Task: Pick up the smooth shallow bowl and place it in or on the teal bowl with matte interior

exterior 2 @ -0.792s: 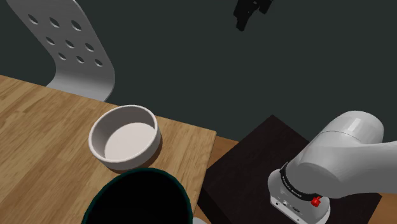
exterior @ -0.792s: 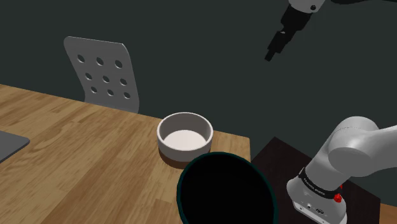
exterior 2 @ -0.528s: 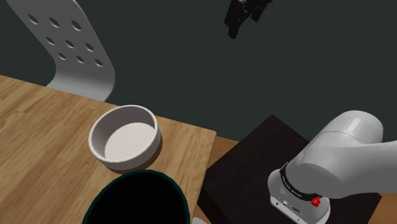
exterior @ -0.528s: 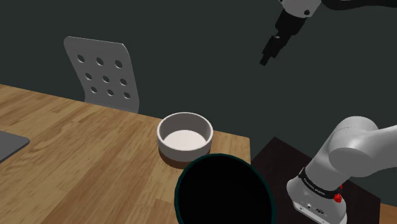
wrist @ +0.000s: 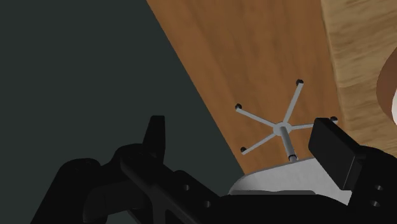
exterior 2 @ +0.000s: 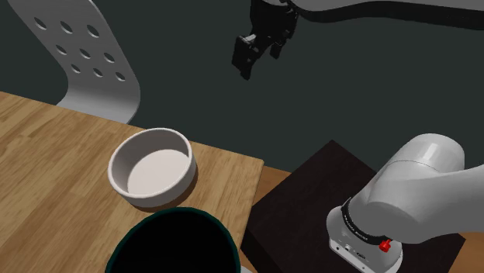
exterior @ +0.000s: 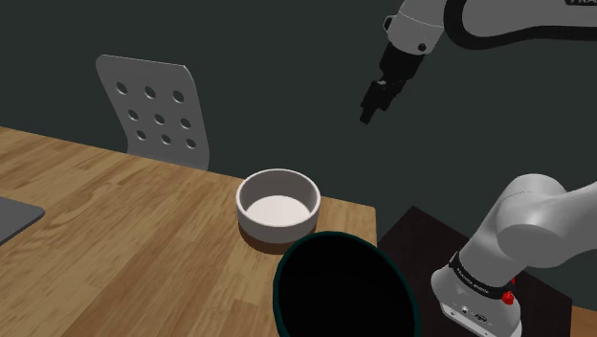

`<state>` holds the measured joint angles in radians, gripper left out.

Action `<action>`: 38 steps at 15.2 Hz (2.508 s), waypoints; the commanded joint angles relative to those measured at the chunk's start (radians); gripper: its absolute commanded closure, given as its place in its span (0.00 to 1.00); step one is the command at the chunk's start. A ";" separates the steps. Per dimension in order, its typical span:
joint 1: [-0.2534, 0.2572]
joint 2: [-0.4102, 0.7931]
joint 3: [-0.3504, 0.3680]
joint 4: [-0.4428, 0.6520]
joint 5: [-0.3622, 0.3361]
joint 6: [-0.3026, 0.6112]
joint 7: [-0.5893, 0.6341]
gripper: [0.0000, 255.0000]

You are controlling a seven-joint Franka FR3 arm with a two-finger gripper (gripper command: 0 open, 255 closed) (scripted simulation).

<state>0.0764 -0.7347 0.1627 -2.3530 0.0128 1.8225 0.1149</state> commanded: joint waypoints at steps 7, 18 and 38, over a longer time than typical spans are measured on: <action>0.047 0.139 0.145 0.009 0.088 0.107 0.161 0.00; 0.073 0.376 0.312 0.091 0.121 0.250 0.347 0.00; 0.068 0.416 0.329 0.037 0.111 0.342 0.357 1.00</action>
<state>0.1447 -0.3190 0.4913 -2.3164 0.1238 2.1648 0.4717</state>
